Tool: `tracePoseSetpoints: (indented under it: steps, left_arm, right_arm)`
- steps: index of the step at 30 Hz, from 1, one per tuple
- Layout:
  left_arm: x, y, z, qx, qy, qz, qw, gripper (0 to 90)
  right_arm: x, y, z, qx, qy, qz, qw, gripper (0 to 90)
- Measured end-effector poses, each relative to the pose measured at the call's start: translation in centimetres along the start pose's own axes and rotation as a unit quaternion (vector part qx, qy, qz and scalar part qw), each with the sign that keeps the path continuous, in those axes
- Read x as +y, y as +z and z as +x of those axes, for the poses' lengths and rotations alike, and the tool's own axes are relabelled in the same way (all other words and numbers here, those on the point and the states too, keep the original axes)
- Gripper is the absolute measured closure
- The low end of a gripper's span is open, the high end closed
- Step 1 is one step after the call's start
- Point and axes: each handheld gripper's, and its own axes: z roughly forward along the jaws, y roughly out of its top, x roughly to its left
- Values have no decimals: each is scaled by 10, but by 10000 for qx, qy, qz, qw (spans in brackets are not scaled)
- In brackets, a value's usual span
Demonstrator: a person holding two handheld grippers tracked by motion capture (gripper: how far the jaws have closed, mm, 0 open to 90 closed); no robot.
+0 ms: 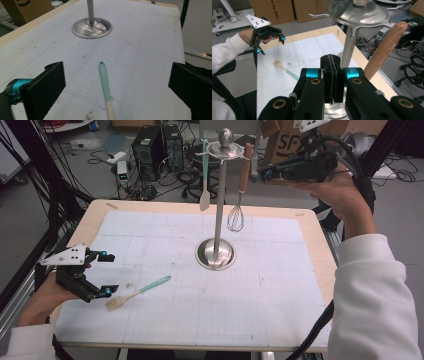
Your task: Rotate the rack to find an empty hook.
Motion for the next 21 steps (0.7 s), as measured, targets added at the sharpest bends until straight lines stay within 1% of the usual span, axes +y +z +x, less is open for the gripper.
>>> tracePoseSetpoints:
  steps: [4,9,14,18,21]
  left_arm:
    - [0,0,1,8,-2,16,10000,17]
    - [0,0,1,16,2,29,10000,17]
    - [-1,0,1,15,-5,38,10000,17]
    - [-1,0,2,17,-25,19,10000,17]
    - [-1,-1,3,30,-30,41,10000,17]
  right_arm:
    - [2,-3,-3,-41,-29,-6,10000,893]
    - [3,-7,-11,-111,38,-74,9999,893]
    - [3,-5,-20,-157,91,-49,9998,893]
    - [8,-1,-28,-206,87,-48,9997,893]
    - [13,5,-30,-204,46,-43,9998,893]
